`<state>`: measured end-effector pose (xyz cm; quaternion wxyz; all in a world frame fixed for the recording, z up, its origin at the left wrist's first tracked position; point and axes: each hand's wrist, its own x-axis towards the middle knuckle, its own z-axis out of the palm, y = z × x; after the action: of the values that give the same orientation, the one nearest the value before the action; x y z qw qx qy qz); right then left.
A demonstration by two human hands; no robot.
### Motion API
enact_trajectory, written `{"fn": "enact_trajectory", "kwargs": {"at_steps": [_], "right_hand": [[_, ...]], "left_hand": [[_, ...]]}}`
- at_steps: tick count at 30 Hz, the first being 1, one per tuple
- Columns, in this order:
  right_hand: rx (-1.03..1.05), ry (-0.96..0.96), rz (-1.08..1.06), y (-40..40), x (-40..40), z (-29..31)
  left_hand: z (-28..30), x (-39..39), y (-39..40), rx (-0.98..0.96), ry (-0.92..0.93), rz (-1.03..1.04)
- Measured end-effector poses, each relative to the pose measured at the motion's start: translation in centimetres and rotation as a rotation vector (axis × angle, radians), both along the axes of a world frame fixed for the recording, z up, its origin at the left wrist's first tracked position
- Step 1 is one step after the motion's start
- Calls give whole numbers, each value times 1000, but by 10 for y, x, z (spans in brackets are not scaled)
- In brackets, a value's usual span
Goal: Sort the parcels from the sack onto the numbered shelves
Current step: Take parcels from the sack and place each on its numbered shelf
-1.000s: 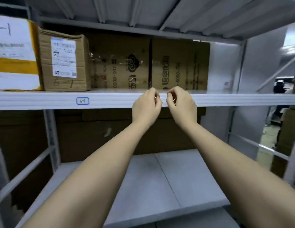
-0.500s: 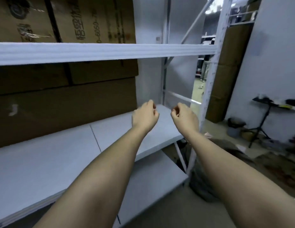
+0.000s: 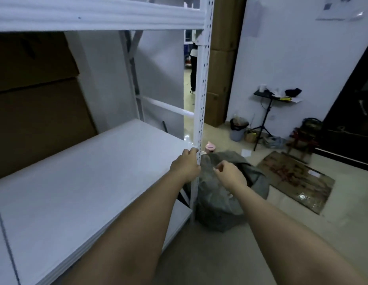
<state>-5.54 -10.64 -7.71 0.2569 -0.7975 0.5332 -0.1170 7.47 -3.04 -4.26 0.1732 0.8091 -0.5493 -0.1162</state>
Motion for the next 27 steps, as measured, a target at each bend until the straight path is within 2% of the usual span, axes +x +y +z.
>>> {"fn": "enact_trajectory", "kwargs": {"at_steps": [5, 9, 13, 20, 27], "right_hand": [[267, 141, 1, -62, -13, -29], [340, 221, -17, -108, -37, -53], [419, 338, 22, -163, -58, -72], [389, 517, 171, -279, -96, -97], [358, 584, 297, -375, -105, -102]], "left_hand": [[-26, -1, -82, 168, 14, -82], [-48, -13, -138, 365, 73, -168], [-68, -30, -186, 460, 63, -212], [-101, -70, -287, 543, 27, -116], [-114, -97, -356, 603, 47, -47]]}}
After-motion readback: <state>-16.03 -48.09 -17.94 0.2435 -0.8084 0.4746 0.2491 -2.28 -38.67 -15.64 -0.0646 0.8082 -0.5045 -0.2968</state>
